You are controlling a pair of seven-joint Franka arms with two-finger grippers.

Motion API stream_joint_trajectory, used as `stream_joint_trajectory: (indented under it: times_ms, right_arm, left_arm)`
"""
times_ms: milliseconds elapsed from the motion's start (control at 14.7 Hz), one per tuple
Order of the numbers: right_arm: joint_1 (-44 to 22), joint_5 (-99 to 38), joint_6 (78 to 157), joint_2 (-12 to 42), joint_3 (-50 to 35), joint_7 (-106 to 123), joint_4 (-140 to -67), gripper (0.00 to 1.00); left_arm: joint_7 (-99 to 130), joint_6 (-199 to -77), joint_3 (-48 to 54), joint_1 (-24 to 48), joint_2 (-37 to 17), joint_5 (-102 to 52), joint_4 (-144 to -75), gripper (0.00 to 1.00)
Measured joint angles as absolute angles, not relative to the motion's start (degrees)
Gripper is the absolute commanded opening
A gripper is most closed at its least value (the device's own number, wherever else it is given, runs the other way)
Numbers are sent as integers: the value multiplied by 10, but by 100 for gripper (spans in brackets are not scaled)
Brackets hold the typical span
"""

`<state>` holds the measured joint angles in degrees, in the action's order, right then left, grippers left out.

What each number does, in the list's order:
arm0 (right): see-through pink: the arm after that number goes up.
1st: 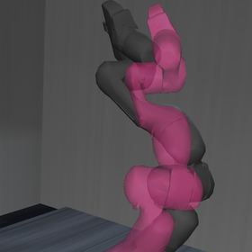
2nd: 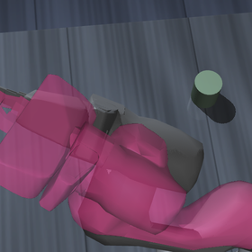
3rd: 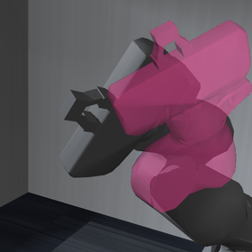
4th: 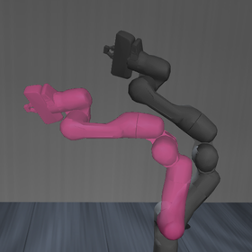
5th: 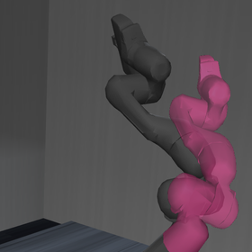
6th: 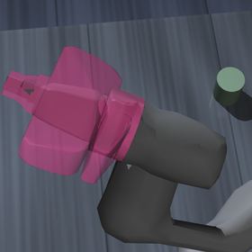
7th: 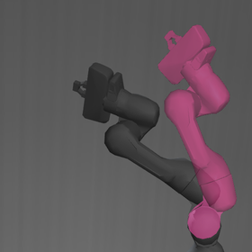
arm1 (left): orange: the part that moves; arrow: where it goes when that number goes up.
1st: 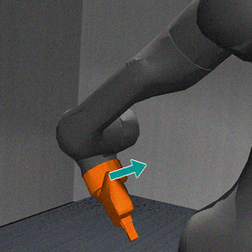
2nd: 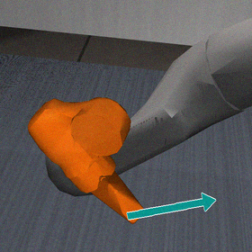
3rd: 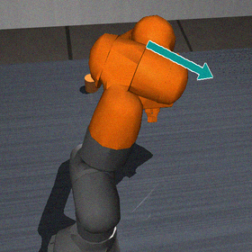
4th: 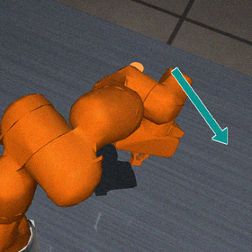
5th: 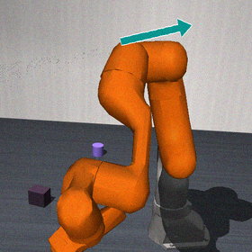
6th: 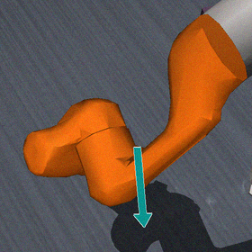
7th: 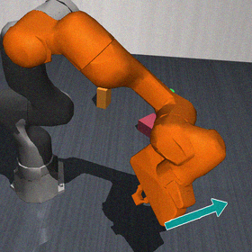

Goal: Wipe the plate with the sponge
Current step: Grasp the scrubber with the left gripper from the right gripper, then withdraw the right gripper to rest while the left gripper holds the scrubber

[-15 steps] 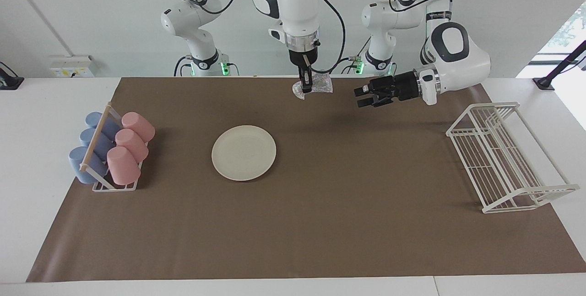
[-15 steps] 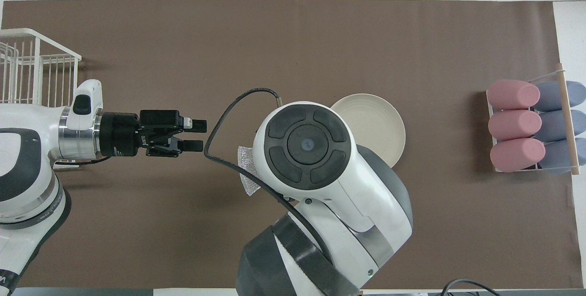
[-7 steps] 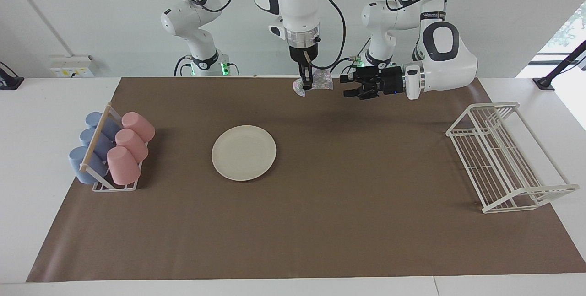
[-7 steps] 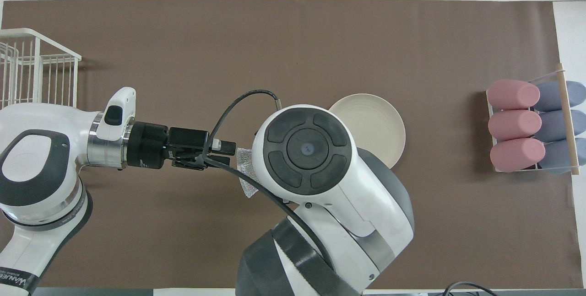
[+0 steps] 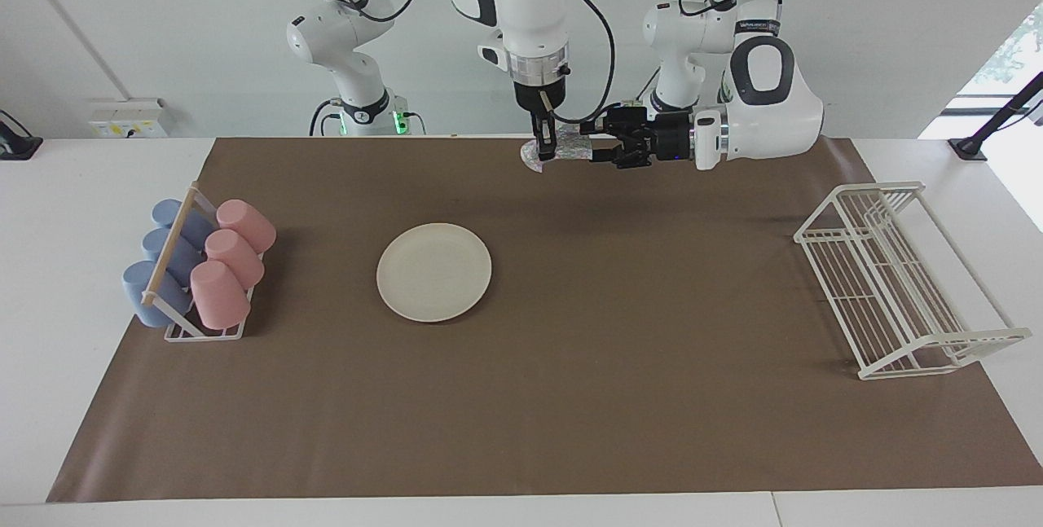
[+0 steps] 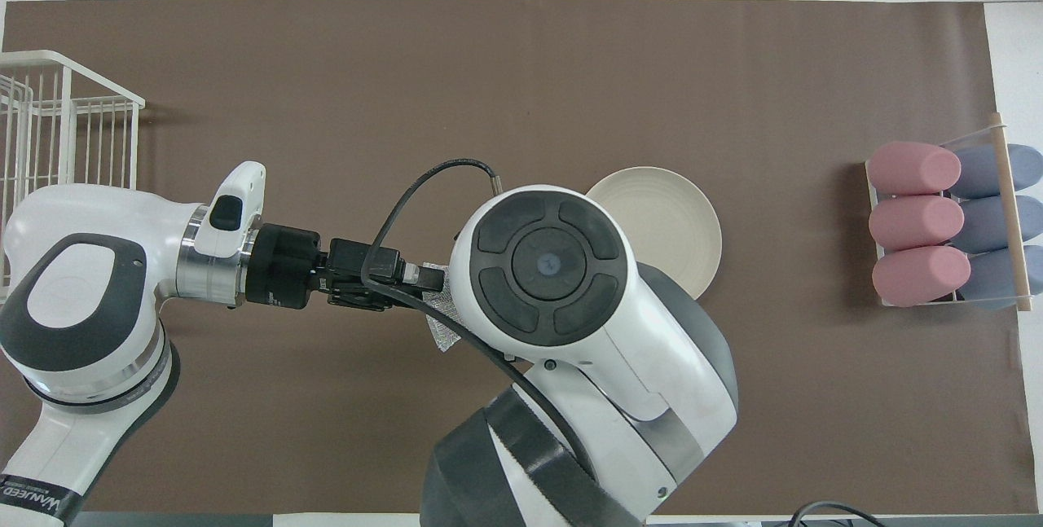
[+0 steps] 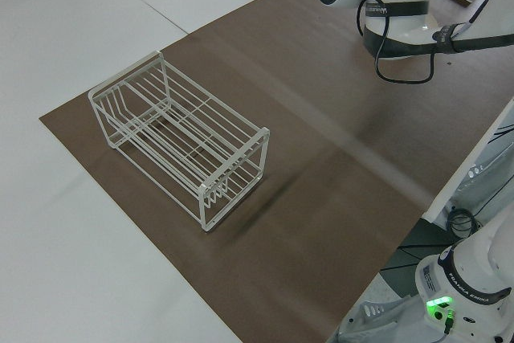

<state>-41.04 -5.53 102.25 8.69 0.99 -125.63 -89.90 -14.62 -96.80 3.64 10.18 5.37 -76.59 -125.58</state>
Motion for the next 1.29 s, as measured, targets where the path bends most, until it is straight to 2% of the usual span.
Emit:
stream_joint_trajectory:
  times_ms: [477, 545, 613, 1022, 1294]
  right_arm:
    - [-410, -55, 1023, 87, 10, -1256, -899, 0]
    - [-410, -55, 1023, 87, 11, -1256, -899, 47]
    - [-410, -55, 1023, 87, 11, -1252, -899, 99]
    - [-392, -55, 1018, 76, 15, -1088, -905, 100]
    - [-324, -54, 974, 28, 19, -833, -946, 100]
  left_arm:
    - [-123, -968, 37, 104, 61, -766, -1256, 0]
    - [-122, -968, 37, 104, 61, -766, -1256, 0]
    - [-122, -968, 37, 104, 61, -766, -1256, 0]
    - [-113, -969, 36, 104, 61, -766, -1256, 0]
    - [-89, -992, 28, 101, 61, -756, -1257, 0]
